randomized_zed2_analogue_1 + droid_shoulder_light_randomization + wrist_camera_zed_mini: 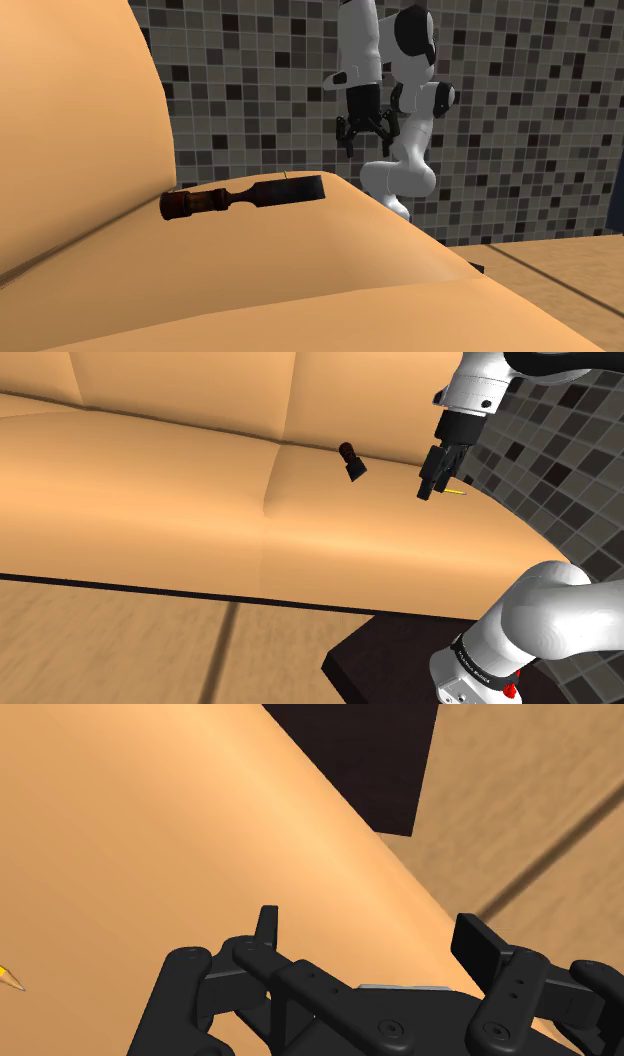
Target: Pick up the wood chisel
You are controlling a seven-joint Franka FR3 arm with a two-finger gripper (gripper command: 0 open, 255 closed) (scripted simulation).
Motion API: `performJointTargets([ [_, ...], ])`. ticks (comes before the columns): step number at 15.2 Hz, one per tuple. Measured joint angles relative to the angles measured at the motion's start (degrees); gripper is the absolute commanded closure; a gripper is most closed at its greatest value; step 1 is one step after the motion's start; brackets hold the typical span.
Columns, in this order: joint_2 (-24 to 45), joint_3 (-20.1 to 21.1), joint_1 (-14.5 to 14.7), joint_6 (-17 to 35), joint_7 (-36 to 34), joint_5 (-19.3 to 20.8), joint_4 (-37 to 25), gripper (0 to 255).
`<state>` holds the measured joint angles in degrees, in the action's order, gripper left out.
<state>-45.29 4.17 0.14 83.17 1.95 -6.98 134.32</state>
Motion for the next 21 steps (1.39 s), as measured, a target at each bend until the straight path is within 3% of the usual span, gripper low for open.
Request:
performJointTargets([
  [3, 2.0, -0.5, -0.4, 1.7, 0.2, -0.2, -0.9, 0],
  [9, 12.7, -3.4, -2.0, 9.5, 1.6, -1.4, -6.0, 0],
  [21, 34.4, -9.4, -4.2, 18.8, 5.4, -7.7, -22.3, 0],
])
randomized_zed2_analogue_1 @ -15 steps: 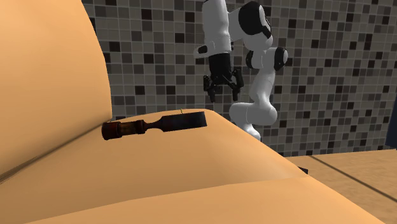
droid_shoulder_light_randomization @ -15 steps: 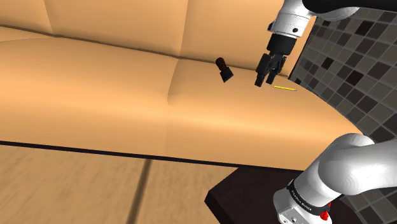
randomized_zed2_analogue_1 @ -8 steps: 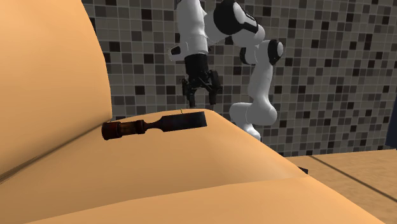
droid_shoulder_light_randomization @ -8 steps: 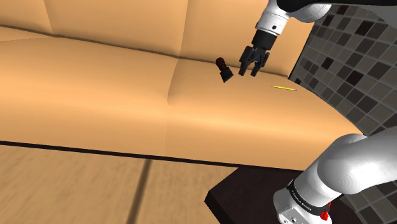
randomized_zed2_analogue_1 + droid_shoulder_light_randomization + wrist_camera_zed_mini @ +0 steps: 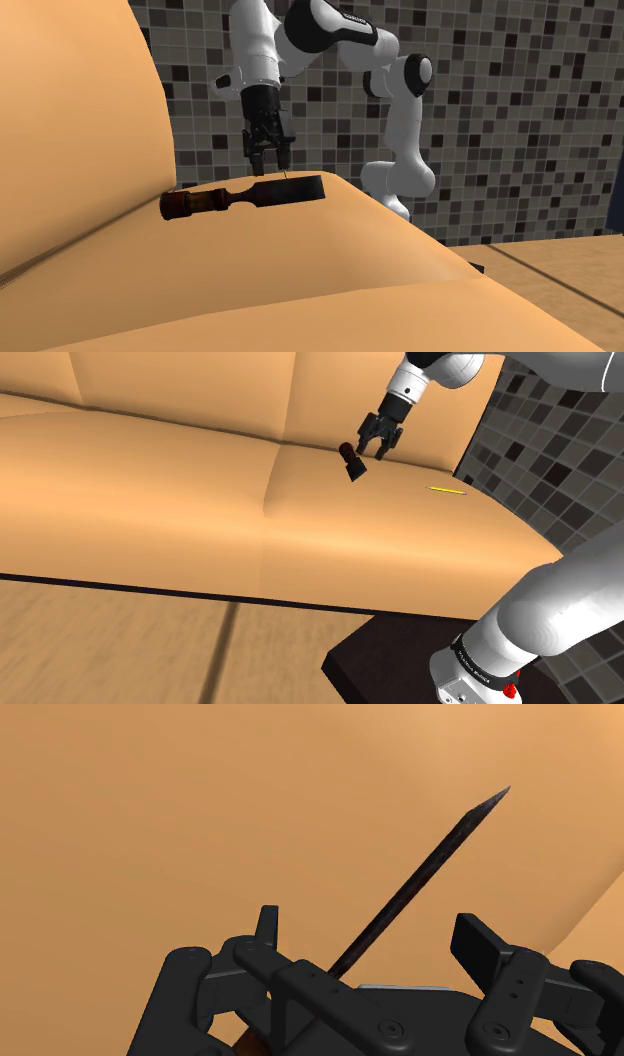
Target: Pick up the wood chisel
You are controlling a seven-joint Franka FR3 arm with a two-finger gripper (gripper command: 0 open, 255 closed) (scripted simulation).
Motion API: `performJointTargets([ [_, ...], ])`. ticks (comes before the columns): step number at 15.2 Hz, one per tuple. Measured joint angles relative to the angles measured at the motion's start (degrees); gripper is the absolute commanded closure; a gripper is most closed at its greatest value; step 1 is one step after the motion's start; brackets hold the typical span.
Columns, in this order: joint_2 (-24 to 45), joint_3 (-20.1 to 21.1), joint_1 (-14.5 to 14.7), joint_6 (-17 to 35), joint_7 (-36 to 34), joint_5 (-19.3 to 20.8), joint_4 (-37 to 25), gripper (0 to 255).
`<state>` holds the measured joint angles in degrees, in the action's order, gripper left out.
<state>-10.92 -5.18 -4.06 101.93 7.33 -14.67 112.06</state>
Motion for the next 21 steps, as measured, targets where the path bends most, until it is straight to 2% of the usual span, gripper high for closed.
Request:
performJointTargets([
  [6, 11.6, -2.1, -1.2, 1.5, 1.6, -5.0, -11.4, 0],
  [9, 13.1, -2.4, -1.5, 2.8, 2.3, -5.9, -11.7, 0],
  [14, 13.6, -2.3, -1.4, 6.2, 3.5, -6.4, -8.6, 0],
  [15, 13.6, -2.3, -1.4, 6.4, 3.5, -6.4, -8.4, 255],
  [21, 13.4, -2.2, -1.4, 6.7, 3.5, -6.4, -8.2, 255],
])
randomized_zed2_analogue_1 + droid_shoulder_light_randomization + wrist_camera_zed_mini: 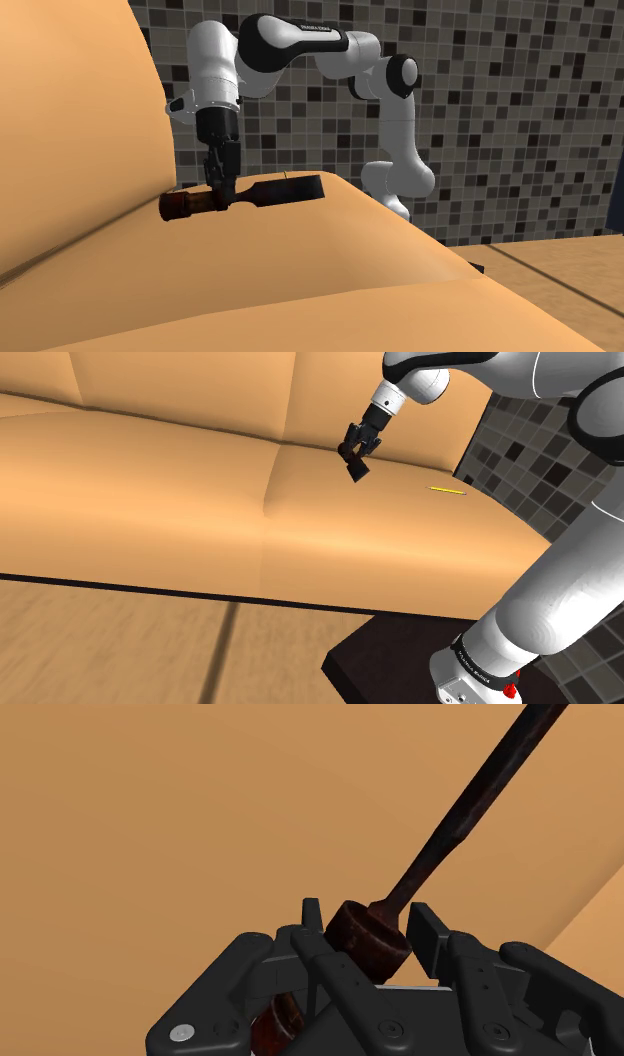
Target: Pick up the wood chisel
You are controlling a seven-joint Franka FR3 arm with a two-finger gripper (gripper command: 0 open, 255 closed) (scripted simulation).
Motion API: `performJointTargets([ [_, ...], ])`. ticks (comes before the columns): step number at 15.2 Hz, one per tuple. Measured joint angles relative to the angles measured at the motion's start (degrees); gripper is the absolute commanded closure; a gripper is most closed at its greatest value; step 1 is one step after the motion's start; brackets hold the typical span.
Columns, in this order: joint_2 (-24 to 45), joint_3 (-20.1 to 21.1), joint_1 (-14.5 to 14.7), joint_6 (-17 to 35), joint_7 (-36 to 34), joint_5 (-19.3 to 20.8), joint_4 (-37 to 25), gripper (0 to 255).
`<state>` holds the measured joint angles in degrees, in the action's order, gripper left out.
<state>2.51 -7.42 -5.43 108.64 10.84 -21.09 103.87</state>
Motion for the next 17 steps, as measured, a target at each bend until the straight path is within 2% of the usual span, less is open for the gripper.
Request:
performJointTargets([
  [5, 0.1, 0.0, 0.0, -0.3, 0.0, 0.0, -0.3, 255],
  [17, 0.1, -0.2, -0.2, -8.4, -2.8, 0.8, -8.8, 255],
])
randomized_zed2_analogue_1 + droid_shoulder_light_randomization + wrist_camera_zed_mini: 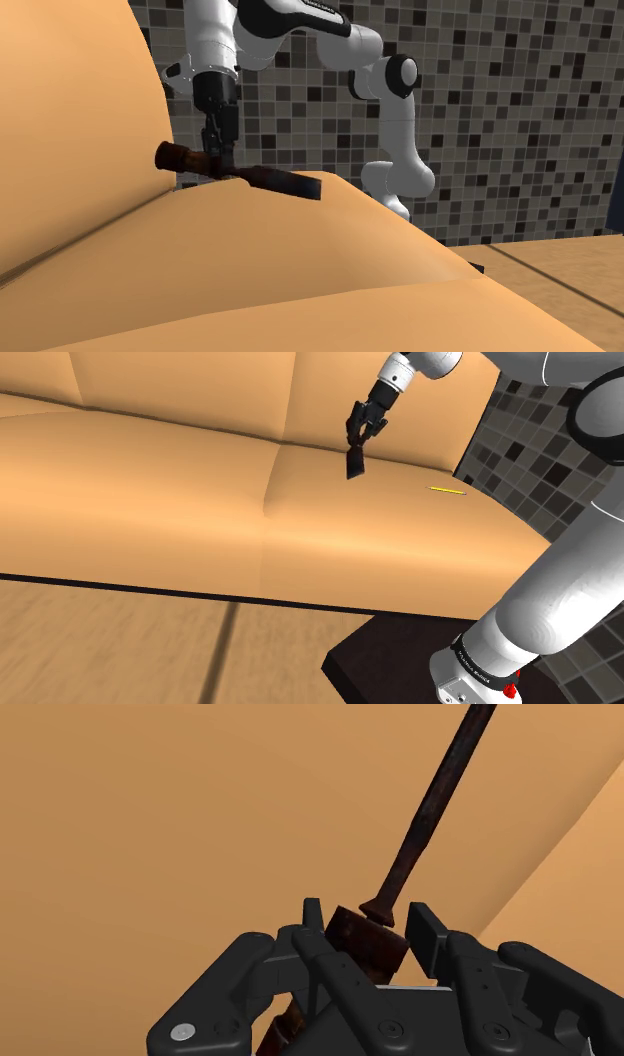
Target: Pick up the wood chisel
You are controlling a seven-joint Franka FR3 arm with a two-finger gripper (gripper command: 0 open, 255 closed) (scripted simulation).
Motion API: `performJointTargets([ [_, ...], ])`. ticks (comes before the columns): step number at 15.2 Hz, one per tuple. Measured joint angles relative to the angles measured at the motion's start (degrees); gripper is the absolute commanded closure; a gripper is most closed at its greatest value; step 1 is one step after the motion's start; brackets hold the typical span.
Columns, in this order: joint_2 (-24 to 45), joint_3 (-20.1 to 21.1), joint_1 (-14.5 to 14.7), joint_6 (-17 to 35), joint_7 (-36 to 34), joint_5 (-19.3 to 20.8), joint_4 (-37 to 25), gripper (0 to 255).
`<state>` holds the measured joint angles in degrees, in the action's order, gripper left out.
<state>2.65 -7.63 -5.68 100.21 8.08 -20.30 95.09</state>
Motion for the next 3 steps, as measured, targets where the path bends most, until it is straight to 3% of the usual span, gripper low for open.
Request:
performJointTargets([
  [3, 0.2, -0.1, -0.1, -2.0, -0.5, 0.1, -2.3, 255],
])
